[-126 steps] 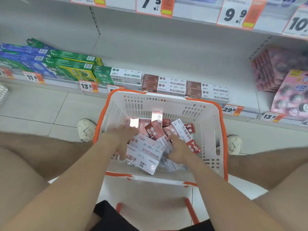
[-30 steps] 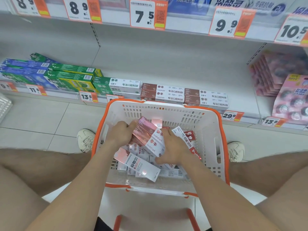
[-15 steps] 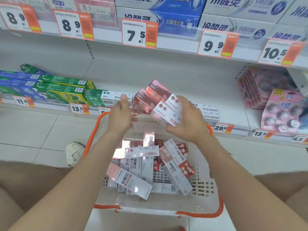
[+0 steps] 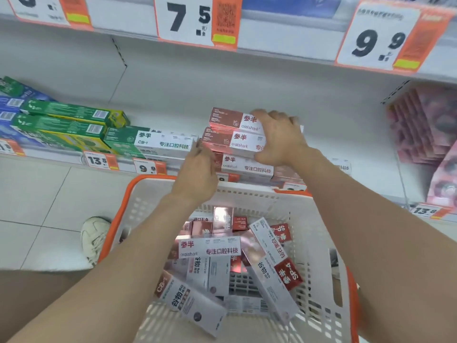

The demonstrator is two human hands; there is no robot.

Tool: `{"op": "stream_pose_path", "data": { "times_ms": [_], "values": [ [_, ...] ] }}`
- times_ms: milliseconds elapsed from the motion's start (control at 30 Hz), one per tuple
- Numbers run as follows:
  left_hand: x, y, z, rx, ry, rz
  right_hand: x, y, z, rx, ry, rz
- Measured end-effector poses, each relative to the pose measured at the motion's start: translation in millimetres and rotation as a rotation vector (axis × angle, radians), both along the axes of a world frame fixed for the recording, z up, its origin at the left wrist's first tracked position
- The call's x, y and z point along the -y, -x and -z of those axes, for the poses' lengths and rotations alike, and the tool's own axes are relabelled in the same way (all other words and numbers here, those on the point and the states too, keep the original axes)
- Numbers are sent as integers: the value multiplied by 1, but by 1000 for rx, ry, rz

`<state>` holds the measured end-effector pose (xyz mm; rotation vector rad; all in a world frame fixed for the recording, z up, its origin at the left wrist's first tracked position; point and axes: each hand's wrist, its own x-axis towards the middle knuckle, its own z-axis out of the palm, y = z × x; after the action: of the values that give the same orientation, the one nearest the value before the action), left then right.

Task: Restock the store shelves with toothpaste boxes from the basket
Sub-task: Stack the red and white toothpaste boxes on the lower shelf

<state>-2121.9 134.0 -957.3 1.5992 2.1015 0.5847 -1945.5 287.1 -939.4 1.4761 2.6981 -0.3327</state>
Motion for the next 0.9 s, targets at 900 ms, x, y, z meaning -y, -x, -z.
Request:
{"op": "stream_pose_path", "data": {
  "times_ms": [900],
  "values": [
    [6,7,36,-217,-259,-123,-9,7,56,145,32,-82]
  ]
}}
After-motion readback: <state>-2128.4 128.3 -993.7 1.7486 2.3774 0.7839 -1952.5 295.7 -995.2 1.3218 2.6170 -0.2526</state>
